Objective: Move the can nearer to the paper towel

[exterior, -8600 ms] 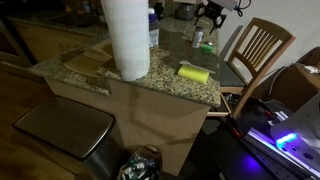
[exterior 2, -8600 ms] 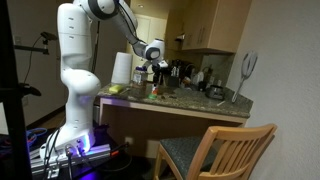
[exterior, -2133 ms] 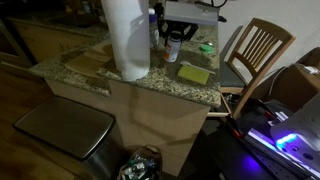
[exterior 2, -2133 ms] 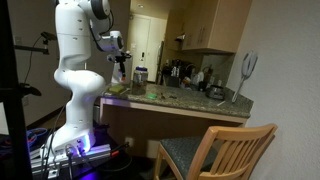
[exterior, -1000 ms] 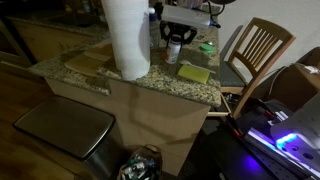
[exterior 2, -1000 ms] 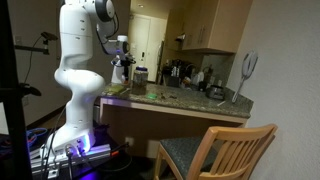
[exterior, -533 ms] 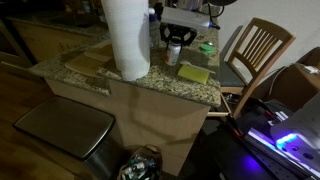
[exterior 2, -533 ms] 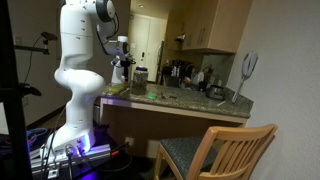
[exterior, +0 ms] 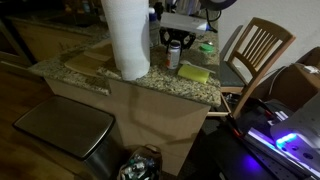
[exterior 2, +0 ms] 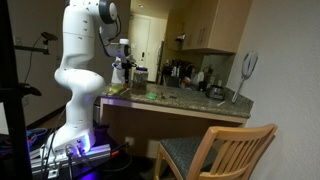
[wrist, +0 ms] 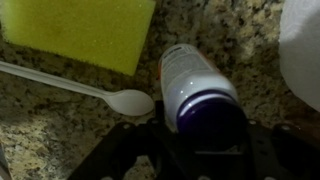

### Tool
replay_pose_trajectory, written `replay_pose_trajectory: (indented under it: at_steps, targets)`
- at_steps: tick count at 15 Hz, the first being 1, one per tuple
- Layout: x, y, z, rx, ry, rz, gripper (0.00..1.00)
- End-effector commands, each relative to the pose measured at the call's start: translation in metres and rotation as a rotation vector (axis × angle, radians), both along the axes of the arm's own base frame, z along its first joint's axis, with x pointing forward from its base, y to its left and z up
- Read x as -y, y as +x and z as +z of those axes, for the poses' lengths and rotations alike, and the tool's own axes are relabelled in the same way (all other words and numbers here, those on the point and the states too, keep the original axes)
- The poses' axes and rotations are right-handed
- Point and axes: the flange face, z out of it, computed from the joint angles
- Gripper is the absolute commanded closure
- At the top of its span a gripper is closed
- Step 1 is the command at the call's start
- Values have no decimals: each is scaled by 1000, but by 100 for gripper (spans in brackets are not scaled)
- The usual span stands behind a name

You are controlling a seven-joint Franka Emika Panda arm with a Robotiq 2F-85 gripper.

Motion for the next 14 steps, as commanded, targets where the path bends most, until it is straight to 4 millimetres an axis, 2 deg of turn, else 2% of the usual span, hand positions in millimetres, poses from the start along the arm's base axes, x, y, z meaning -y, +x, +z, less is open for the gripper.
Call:
replay_pose_trajectory:
  at_steps: [1, 3, 4, 10, 12, 13, 14]
  targets:
    - [-2, -2, 6, 17, 14, 2, 11]
    - [-3, -7, 16, 35, 15, 4, 1]
    - [-2, -10, 25, 46, 17, 6, 0]
    - [12, -53, 99, 138, 3, -1, 0]
    - [15, -70, 115, 172, 89, 36, 0]
    - [4, -49, 111, 152, 50, 11, 0]
    - [6, -58, 119, 159, 67, 19, 0]
